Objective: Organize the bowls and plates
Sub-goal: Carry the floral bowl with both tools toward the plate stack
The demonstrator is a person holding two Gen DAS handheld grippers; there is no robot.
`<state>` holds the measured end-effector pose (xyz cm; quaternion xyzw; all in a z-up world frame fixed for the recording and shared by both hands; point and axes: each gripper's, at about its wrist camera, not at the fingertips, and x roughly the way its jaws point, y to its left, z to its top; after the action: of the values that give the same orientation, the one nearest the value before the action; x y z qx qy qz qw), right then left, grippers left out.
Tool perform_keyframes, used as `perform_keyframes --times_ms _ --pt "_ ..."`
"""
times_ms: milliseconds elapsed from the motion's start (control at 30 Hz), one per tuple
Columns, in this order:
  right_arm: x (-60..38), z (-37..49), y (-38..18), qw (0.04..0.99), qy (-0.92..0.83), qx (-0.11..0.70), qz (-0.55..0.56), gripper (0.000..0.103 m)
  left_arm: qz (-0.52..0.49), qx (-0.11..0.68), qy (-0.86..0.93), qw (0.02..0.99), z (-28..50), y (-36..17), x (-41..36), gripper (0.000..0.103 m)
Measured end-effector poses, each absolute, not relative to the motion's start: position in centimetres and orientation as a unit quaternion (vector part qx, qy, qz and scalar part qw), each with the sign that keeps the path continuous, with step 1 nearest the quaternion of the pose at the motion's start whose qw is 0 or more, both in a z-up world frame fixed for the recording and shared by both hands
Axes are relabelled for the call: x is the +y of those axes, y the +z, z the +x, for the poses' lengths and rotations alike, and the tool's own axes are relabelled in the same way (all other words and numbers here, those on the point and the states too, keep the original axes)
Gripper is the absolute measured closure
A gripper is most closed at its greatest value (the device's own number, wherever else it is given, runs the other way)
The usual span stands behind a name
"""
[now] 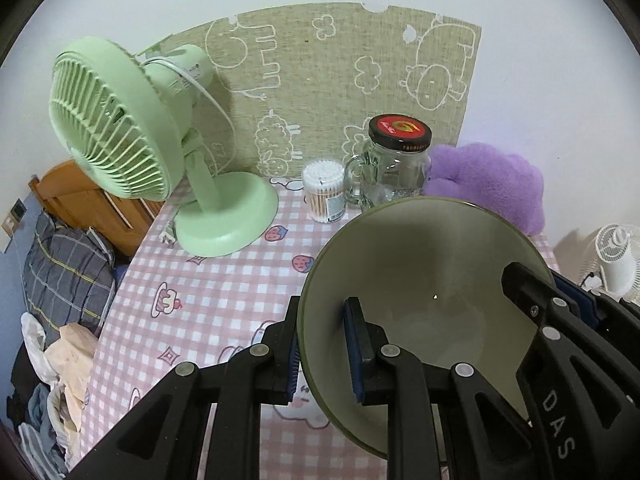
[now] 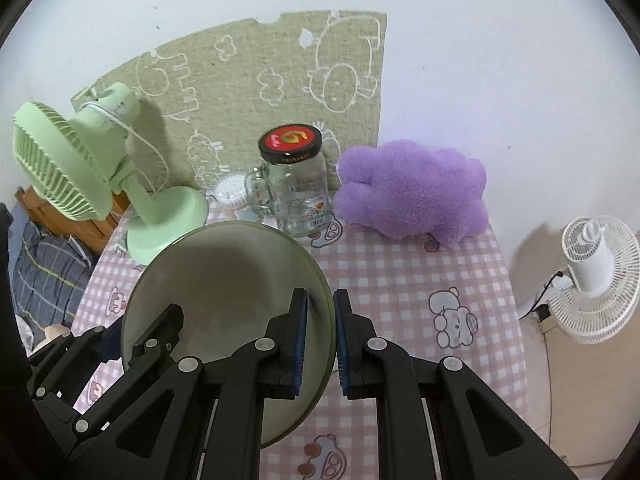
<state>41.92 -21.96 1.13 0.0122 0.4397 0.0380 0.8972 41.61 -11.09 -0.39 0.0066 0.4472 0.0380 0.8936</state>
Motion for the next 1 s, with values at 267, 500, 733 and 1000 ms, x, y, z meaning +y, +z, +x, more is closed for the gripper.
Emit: perform_keyframes --times_ms 267,500,733,1000 --pt "-19.4 38.8 3.5 0.903 0.021 0.429 0.012 0.087 0.007 0.430 0.019 0.903 38.8 1.7 -8.5 0.085" --pt "-16.6 35.8 4.9 0.905 0.015 0.425 0.006 0.087 0.012 0.425 0.012 0.905 36.0 2.8 -5.8 0.085" --pt "-14.3 33.0 5.2 0.903 0.012 0.430 0.007 0.087 0.018 0.427 0.005 0.904 33.4 3.1 -3.6 0.085" --pt "-12.9 29.4 5.6 0.902 0.002 0.430 0.016 0.087 0.027 0.421 -0.008 0.907 30.0 3.5 -2.3 0.085"
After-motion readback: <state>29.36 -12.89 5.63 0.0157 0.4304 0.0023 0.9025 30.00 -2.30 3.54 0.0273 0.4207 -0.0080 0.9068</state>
